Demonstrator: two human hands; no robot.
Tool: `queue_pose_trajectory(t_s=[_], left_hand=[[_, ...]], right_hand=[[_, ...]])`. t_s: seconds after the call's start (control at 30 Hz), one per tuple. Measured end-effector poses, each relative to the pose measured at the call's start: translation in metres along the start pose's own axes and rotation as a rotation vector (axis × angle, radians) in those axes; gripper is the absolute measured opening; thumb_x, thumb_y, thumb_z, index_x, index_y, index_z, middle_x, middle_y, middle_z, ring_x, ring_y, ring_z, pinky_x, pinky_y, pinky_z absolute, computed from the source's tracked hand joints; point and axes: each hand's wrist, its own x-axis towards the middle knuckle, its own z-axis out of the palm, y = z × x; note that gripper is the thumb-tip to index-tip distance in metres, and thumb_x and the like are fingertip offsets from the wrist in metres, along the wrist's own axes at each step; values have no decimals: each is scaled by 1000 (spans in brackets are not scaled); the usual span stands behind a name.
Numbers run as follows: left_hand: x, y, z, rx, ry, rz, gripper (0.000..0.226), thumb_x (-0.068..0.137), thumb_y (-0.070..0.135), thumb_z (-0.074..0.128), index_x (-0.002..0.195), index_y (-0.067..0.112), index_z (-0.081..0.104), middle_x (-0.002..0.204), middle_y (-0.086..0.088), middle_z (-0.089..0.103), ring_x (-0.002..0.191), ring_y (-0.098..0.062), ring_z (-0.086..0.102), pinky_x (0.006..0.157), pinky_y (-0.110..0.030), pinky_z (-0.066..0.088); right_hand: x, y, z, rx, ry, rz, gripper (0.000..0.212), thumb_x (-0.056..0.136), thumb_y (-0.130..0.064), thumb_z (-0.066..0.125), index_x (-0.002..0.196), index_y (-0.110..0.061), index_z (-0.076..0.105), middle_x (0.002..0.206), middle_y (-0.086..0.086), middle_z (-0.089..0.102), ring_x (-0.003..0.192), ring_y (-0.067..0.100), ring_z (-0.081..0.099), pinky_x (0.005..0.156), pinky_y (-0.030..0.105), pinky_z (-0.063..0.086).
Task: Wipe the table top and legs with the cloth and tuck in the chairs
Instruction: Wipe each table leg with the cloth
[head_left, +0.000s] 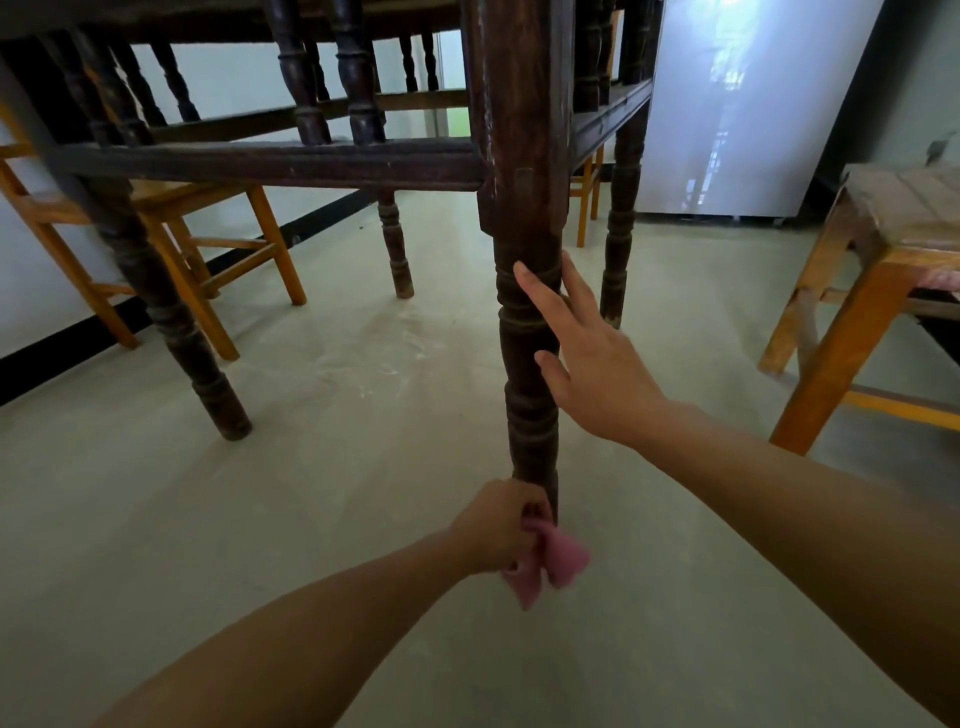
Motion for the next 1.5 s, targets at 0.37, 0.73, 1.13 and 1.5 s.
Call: queue_pose_trajectory(t_s=[0.37, 0.73, 1.13, 1.5], left_hand=[[6, -9, 6, -133, -48, -7, 22, 80, 0, 65, 100, 8, 64, 91, 1, 62, 75, -7, 62, 64, -19, 53], [26, -25, 8, -422, 200, -250, 17, 86, -1, 59, 98, 10, 61, 90, -8, 64, 72, -19, 65, 63, -31, 58], [35, -38, 42, -436, 521, -349, 17, 86, -9, 49, 90, 8, 51, 78, -7, 60, 49, -8, 58, 36, -12, 41], [55, -96, 75, -444, 495, -616, 15, 83, 4, 60, 94, 10, 52, 93, -16, 63, 79, -31, 66, 66, -46, 59]], right_hand=[[-3, 7, 13, 10, 47, -51, 85, 95, -19, 58, 152, -43, 0, 163, 4, -8, 131, 28, 47, 101, 35, 43], [1, 14, 24, -11, 141, -110, 86, 92, -22, 63, 152, -41, 4, 163, 8, 0, 141, 31, 34, 105, 40, 40], [-16, 38, 83, -63, 246, -204, 69, 97, -19, 52, 151, -26, 11, 157, 30, -1, 130, 41, 45, 97, 44, 52], [-7, 48, 108, 139, 294, -219, 50, 98, -20, 44, 143, -29, 24, 150, 32, 20, 101, 27, 58, 87, 26, 52]])
